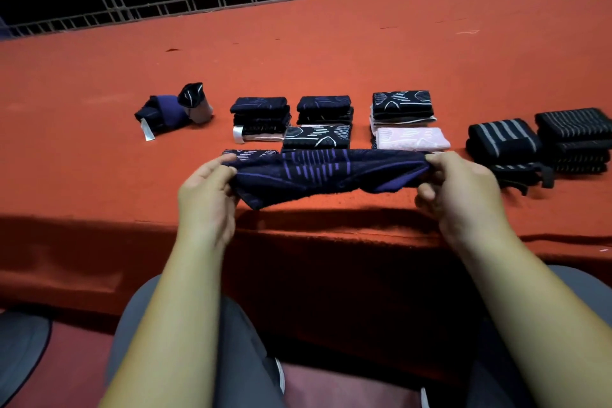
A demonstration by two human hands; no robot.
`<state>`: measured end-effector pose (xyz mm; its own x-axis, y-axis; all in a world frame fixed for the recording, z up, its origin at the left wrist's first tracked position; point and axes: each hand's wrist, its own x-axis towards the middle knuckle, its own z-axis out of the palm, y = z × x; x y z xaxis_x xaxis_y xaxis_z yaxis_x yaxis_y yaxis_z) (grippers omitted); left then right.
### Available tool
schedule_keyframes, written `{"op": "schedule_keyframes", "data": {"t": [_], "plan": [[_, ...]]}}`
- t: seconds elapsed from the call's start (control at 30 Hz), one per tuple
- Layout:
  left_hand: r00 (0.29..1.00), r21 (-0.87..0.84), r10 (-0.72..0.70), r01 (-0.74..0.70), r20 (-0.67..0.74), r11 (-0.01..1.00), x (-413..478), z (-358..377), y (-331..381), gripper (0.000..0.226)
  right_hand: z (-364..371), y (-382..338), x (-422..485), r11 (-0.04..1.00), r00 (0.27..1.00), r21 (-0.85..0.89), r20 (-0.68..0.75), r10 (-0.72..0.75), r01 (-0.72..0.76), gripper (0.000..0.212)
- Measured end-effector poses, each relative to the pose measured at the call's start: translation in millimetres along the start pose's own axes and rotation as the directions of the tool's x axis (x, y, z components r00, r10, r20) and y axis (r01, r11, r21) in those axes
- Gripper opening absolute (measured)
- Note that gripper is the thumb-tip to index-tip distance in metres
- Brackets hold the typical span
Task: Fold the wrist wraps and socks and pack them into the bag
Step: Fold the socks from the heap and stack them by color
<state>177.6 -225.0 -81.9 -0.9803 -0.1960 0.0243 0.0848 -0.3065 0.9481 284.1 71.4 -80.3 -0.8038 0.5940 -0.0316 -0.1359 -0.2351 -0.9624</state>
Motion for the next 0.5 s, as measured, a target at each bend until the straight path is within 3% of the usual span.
{"op": "schedule_keyframes", "data": {"t": [0.07,0.13,0.2,0.23,0.27,0.33,0.37,0.5], "plan": [[0.992,0.237,0.078,-0.100,0.097,0.966,-5.9,0.7,-6.0,0.027,4.7,4.2,-8.6,0.999,0.992,-0.035,0.128,-0.005,0.009,0.032],[0.952,0.527,0.231,-0.304,0.201,0.794,-13.7,-0.5,-8.3,0.025,8.0,7.1,-14.0,0.999,0.973,-0.052,0.228,0.025,-0.013,0.034],[0.819,0.690,0.445,-0.557,0.364,0.462,-31.5,2.5,-4.3,0.033,11.6,9.1,-17.7,0.998,0.957,-0.040,0.286,0.055,-0.045,0.036],[0.719,0.671,0.506,-0.669,0.477,0.319,-43.8,8.0,-1.0,0.036,13.5,10.1,-19.4,0.998,0.949,-0.031,0.310,0.059,-0.053,0.035],[0.634,0.605,0.503,-0.757,0.587,0.247,-59.0,16.4,3.3,0.035,15.5,9.6,-22.2,0.998,0.940,-0.024,0.337,0.061,-0.056,0.033],[0.530,0.470,0.397,-0.848,0.749,0.245,-87.1,33.2,4.6,0.033,19.6,7.7,-27.9,0.998,0.917,0.002,0.394,0.061,-0.067,0.025],[0.520,0.457,0.352,-0.854,0.779,0.249,-98.8,40.7,3.1,0.036,20.9,7.1,-30.0,0.997,0.907,0.014,0.417,0.060,-0.072,0.026],[0.630,0.562,0.393,-0.776,0.670,0.287,-114.2,53.6,-8.3,0.038,19.2,3.6,-37.0,0.996,0.874,0.038,0.483,0.056,-0.085,0.032]]}}
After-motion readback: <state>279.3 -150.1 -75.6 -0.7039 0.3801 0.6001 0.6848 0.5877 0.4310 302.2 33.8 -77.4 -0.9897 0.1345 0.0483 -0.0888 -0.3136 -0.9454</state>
